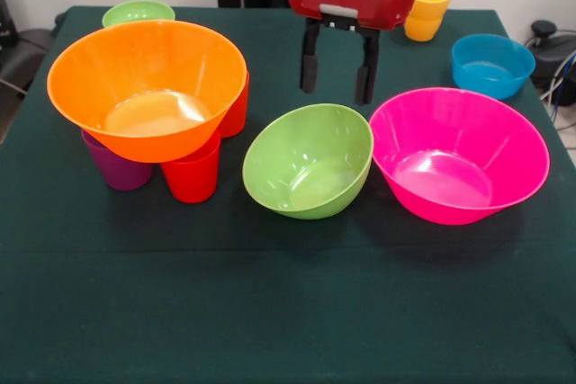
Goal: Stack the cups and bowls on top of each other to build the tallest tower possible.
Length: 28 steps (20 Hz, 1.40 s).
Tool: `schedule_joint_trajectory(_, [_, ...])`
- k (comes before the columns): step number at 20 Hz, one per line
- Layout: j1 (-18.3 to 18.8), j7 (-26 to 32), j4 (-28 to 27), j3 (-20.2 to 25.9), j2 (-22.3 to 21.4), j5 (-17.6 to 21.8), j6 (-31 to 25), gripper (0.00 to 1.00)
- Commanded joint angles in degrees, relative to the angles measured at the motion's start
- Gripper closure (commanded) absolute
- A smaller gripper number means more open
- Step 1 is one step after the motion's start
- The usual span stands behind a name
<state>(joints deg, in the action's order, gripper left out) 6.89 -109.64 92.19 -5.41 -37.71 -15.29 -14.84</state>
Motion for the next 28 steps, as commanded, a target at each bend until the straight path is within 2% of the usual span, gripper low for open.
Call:
schedule_joint_trajectory(1, [0.5, -9.9, 0.0, 7.6, 4.2, -0.9, 6.3, 0.0])
schedule_joint_trajectory(9, [1.2, -9.8, -2.2, 9.4, 9.4, -0.2, 13.3, 0.0])
schedule_joint_trajectory(17, [1.9, -9.2, -3.8, 11.0, 12.4, 0.0, 16.0, 0.0])
schedule_joint_trajectory(28, [0.4, -8.9, -3.4, 8.5, 12.7, -1.5, 11.5, 0.0])
